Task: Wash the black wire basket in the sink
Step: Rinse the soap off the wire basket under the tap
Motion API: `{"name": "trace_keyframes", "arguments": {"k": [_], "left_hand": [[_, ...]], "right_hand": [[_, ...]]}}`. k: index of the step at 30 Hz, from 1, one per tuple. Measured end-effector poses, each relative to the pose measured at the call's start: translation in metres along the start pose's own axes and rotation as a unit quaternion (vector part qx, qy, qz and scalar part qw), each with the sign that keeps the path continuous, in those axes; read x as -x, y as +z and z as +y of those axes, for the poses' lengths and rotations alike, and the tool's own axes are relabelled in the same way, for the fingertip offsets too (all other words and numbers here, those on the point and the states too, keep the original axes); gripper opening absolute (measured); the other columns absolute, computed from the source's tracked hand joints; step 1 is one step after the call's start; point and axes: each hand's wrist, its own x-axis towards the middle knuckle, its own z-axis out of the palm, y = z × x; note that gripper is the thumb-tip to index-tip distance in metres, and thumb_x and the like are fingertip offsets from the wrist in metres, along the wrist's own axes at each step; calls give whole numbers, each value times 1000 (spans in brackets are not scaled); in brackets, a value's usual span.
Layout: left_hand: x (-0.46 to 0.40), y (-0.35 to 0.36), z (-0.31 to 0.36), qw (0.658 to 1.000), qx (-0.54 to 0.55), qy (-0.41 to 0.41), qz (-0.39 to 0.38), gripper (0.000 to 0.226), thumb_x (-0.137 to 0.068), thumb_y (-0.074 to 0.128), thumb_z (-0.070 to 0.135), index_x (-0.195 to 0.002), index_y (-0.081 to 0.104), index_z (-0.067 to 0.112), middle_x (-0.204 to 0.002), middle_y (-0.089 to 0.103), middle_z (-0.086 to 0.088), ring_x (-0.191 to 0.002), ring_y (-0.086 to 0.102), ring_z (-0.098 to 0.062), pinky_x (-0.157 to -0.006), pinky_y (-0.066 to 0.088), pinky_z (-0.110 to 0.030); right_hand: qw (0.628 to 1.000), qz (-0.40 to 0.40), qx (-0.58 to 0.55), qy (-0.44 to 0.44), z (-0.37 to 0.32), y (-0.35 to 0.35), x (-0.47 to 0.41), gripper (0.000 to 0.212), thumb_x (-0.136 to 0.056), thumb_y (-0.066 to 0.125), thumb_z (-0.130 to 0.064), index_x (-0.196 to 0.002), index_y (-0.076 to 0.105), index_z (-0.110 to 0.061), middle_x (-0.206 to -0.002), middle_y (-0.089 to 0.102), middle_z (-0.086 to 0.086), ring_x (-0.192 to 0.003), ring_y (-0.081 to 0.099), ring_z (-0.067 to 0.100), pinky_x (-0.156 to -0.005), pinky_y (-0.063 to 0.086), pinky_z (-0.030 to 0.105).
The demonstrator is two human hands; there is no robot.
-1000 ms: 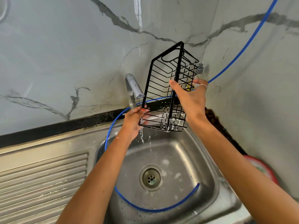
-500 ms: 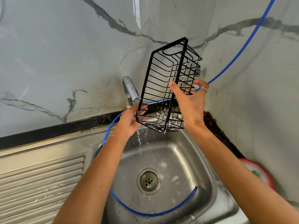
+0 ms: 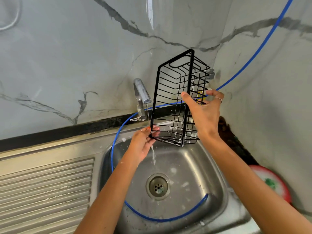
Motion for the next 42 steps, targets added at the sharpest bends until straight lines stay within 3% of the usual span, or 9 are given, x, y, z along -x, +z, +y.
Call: {"name": "trace_keyframes", "arguments": {"k": [9, 18, 22, 26, 29, 32, 36, 40, 42], "left_hand": [[7, 1, 18, 1000, 26, 14, 4, 27, -102, 31, -6, -104, 58, -6, -98, 66, -18, -91, 64, -23, -94, 51, -36], [-1, 12, 31, 996, 92, 6, 17, 28, -102, 30, -5, -110, 57, -2, -98, 66, -16, -90, 62, -20, -89, 51, -33], [-5, 16, 18, 992, 121, -8, 38, 22, -103, 41, 9, -117, 56, 2, -96, 65, -13, -87, 62, -21, -84, 54, -36], [-3, 34, 6, 988, 144, -48, 24, 29, -105, 37, 28, -114, 57, 9, -82, 60, -9, -77, 63, -25, -84, 54, -45], [-3, 45, 4, 991, 126, -37, 38, 25, -107, 34, 27, -119, 51, 14, -61, 57, -3, -44, 60, -17, -46, 55, -26], [1, 51, 7, 992, 121, -19, 29, 19, -108, 31, 24, -114, 48, 17, -48, 63, -4, -31, 56, -14, -31, 45, -21], [-7, 46, 10, 990, 134, -4, 36, 25, -108, 29, 23, -97, 50, 17, -83, 64, -9, -35, 59, -15, -35, 50, -24], [-25, 25, 11, 996, 62, 22, 56, 29, -107, 32, 23, -117, 55, 7, -58, 56, 0, -40, 57, -12, -43, 53, -26], [-28, 18, 13, 998, 26, 33, 56, 31, -107, 33, 22, -127, 52, 7, -72, 59, -4, -58, 63, -18, -45, 55, -26]], "right_hand": [[1000, -2, -4, 18, -6, 9, -2, 68, -65, 76, -54, -110, 34, -26, -127, 46, 2, -114, 47, 19, -96, 41, 33], [999, 5, -33, 6, -12, 11, -6, 65, -67, 77, -53, -110, 34, -29, -118, 49, 2, -111, 51, 16, -96, 42, 31], [997, 43, -67, -19, -5, 14, 2, 61, -71, 76, -47, -108, 33, -27, -116, 50, 1, -98, 53, 8, -80, 43, 19], [992, 50, -111, -33, 5, 21, 12, 72, -61, 78, -50, -109, 30, -26, -120, 50, 15, -102, 55, 23, -85, 50, 28], [994, 35, -66, -82, 14, 19, 22, 77, -61, 80, -48, -113, 29, -25, -122, 42, 11, -108, 49, 22, -92, 46, 35], [992, -14, -46, -121, 20, 13, 29, 78, -67, 80, -40, -119, 26, -20, -125, 36, 5, -110, 49, 18, -93, 46, 29], [988, -60, -75, -125, 18, 0, 36, 73, -73, 71, -52, -122, 25, -23, -128, 33, -2, -121, 46, 20, -101, 43, 40], [986, -44, -58, -150, -10, -26, 24, 52, -86, 49, -56, -120, 28, -22, -128, 35, 1, -122, 45, 25, -106, 36, 44], [984, -31, -36, -169, -31, -36, 12, 44, -91, 47, -51, -120, 29, -24, -119, 43, -5, -101, 50, 12, -97, 40, 30]]}}
